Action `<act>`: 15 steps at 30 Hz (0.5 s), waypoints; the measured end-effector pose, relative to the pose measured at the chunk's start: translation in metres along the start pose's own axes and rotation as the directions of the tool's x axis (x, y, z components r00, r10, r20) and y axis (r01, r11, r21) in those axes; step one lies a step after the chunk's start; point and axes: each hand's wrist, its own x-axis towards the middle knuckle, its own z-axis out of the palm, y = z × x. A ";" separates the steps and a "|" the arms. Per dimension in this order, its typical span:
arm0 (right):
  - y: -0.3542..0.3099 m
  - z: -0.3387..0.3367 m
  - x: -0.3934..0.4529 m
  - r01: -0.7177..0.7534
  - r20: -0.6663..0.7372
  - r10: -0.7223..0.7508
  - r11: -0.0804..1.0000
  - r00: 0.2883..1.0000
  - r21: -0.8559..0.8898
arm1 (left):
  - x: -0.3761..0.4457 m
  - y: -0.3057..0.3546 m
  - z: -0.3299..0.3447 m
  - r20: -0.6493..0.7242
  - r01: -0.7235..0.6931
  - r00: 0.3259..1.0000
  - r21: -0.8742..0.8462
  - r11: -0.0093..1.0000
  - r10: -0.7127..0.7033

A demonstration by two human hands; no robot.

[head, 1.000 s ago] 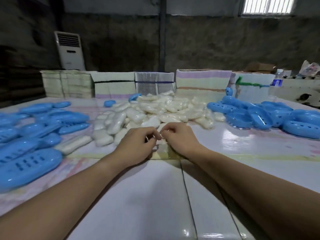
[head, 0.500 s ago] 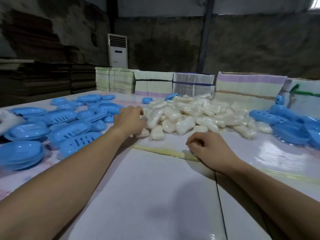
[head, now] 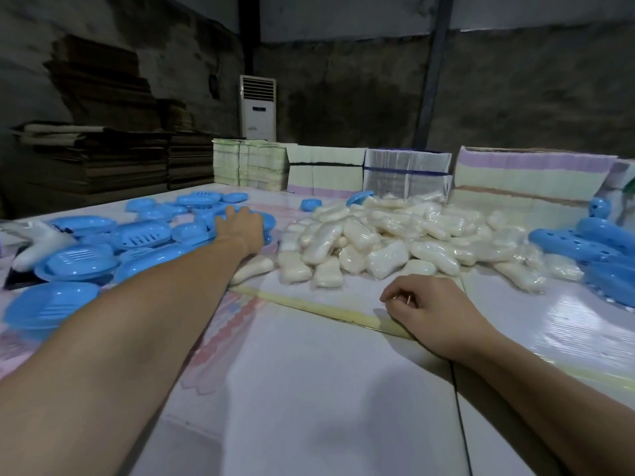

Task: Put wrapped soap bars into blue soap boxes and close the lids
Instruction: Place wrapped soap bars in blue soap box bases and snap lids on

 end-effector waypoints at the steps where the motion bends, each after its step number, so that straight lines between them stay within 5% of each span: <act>1: 0.000 0.000 0.001 -0.003 -0.001 0.003 1.000 1.000 0.003 | 0.000 0.003 -0.001 -0.038 -0.032 0.999 -0.019 0.999 0.032; 5: -0.002 0.000 0.000 0.000 -0.017 0.000 1.000 1.000 0.007 | -0.009 0.026 -0.014 -0.243 -0.175 0.962 -0.206 0.963 0.123; 10: 0.002 -0.003 -0.002 -0.019 -0.090 0.031 0.992 0.996 0.127 | -0.052 0.069 -0.038 -0.439 -0.398 0.879 -0.460 0.794 0.187; 15: 0.016 -0.013 0.001 -0.096 -0.320 0.212 0.935 0.923 0.343 | -0.122 0.114 -0.062 -0.386 -0.586 0.810 -0.559 0.587 0.441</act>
